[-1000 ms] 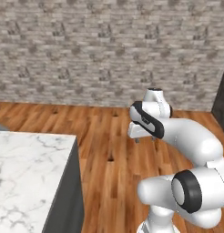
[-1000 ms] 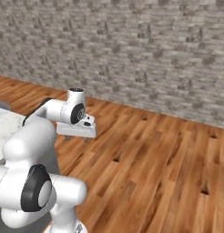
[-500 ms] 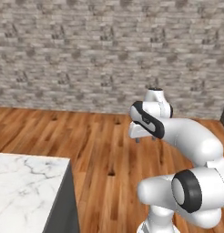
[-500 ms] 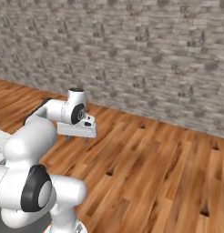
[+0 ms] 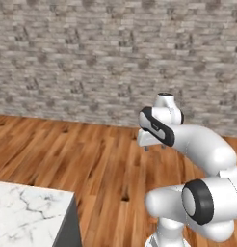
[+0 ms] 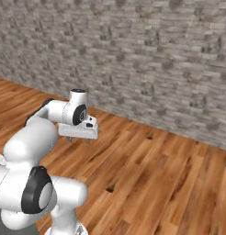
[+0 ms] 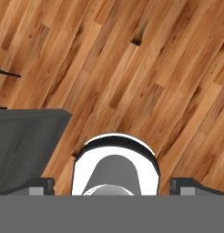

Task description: Four empty soda cans are scattered around the kitchen. Gather all the cans and cluster them next to the stove for recycling.

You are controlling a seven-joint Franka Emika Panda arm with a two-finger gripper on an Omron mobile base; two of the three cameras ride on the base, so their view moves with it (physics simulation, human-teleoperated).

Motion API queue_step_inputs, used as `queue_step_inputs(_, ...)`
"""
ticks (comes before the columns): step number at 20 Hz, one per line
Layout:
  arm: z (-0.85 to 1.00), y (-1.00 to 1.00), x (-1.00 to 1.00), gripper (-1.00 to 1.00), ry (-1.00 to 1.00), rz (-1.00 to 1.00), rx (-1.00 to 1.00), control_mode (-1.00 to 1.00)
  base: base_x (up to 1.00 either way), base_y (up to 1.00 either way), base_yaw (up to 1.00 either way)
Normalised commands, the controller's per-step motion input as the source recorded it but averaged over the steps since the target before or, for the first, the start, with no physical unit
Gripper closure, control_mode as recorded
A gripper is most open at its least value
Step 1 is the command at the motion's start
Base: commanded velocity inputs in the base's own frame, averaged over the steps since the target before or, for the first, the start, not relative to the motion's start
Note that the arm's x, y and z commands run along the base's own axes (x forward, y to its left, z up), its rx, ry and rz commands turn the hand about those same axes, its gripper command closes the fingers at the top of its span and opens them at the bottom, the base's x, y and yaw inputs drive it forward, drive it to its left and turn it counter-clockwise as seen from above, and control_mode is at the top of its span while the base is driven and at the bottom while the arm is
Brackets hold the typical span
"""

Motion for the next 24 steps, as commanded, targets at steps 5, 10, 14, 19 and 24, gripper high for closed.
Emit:
queue_step_inputs(5, 0.00, 0.00, 0.00, -1.00, 0.00, 0.00, 0.00, 1.00, 0.64, 0.13, 0.22)
queue_step_inputs(10, 0.00, 0.00, 0.00, -1.00, 0.00, 0.00, 0.00, 1.00, 0.70, 0.11, 0.22)
queue_step_inputs(14, 0.00, 0.00, 0.00, -1.00, 0.00, 0.00, 0.00, 1.00, 0.72, 0.10, 0.24)
queue_step_inputs(19, 0.00, 0.00, 0.00, -1.00, 0.00, 0.00, 0.00, 1.00, 0.72, 0.10, 0.24)
queue_step_inputs(24, 0.00, 0.00, 0.00, -1.00, 0.00, 0.00, 0.00, 1.00, 0.73, 0.09, 0.28)
